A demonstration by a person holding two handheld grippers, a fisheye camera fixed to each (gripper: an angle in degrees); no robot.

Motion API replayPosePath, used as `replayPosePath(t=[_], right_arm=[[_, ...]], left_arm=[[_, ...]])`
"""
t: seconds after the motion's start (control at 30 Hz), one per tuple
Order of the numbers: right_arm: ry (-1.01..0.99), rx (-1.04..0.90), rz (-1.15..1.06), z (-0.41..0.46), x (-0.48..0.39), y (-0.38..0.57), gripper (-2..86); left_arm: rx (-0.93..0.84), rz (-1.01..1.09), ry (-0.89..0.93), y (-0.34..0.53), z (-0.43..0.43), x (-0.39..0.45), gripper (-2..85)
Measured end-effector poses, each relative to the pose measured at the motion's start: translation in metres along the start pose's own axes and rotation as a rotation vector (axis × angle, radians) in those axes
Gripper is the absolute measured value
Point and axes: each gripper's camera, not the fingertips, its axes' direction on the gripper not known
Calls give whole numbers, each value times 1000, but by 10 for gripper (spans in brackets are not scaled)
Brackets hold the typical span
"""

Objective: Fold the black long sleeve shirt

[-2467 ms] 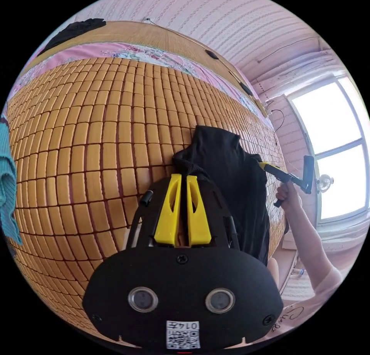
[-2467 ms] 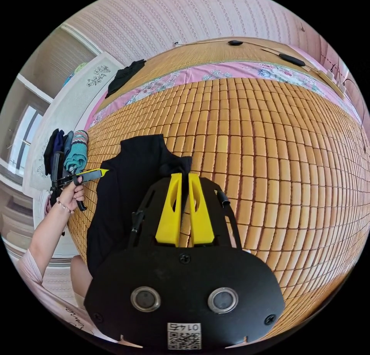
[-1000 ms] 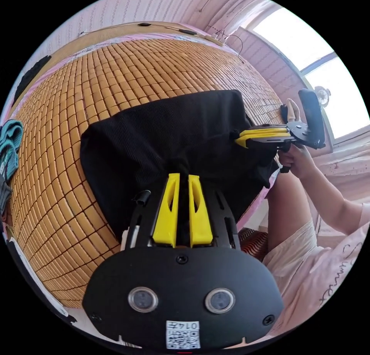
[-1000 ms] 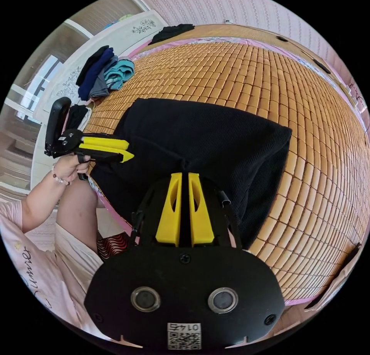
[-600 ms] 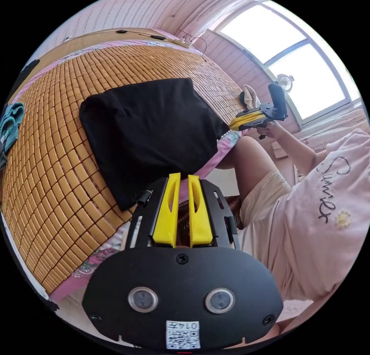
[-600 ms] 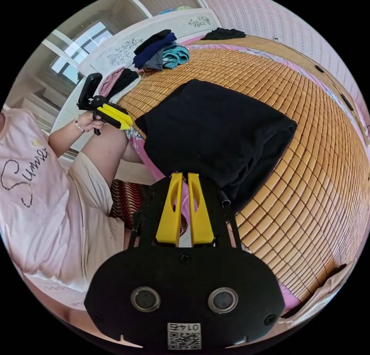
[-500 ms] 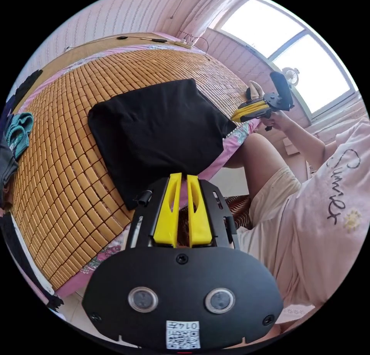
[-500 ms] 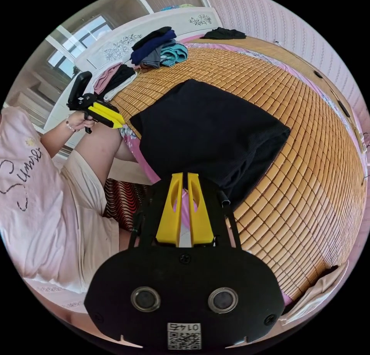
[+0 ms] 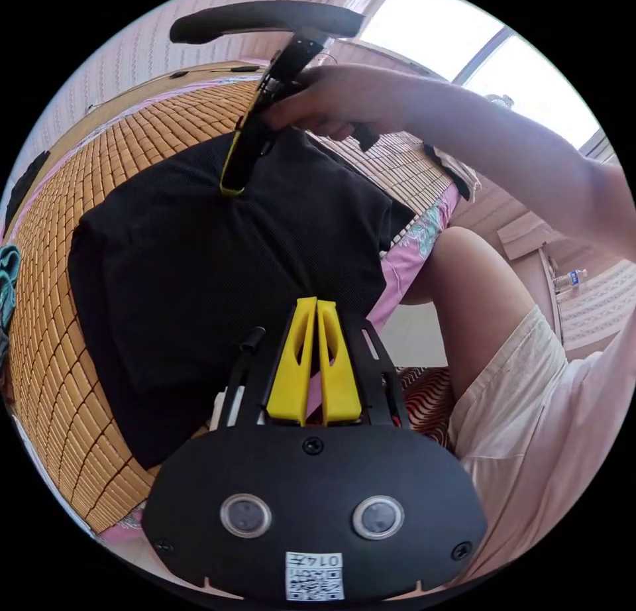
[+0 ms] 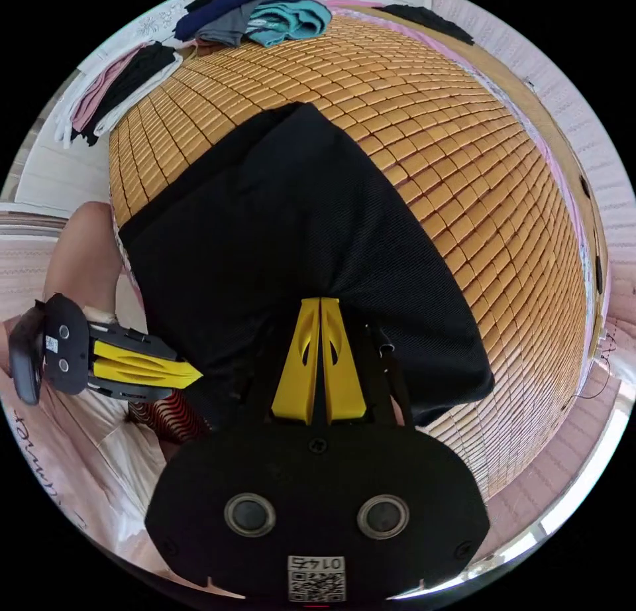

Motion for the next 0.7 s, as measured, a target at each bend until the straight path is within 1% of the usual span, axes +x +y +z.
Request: replayPosePath(t=[0.07,0.1,0.13,0.17,0.2,0.27,0.33,0.37,0.43,0.47,0.53,0.57,0.6,0.63,0.7], right_arm=[[41,63,54,-13,15,-12,-6],[47,62,84,-10,25,-21,-6],[48,40,89,-4,29,-27,-6],[25,-26,89,13,34,-35,-5],[24,-15,82,11,36,-39,-5],[8,-97,42,5,39,-49,-5],[40,-63,44,-8,44,-52,-5],[66,-43,79,-9,51,-54,-5],[37,-82,102,10,60,-56,-5],[33,-44,120,10,63,-52,-5],[-10,-16,150,2,70,-40,-6],[-40,59,180,-11,75,-20,-6],[-62,138,226,-25,81,9,-6],[-73,173,246,-32,83,26,-7],[-70,262,337,-47,83,106,-3]], left_arm=[[-2,15,-8,2,2,4,-10],[0,18,-9,3,3,5,-10],[3,21,-7,5,4,7,-10],[5,22,-4,7,5,7,-10],[7,22,-2,8,5,8,-10],[13,28,-1,11,7,11,-10],[17,35,-5,14,8,13,-10],[19,39,-7,16,8,15,-9],[22,41,-7,18,9,16,-9],[27,42,-5,20,10,17,-8],[38,37,2,24,9,18,-5],[49,40,11,25,8,19,-2],[56,40,15,26,6,20,3],[80,43,20,28,2,22,14],[125,70,31,27,-5,28,36]])
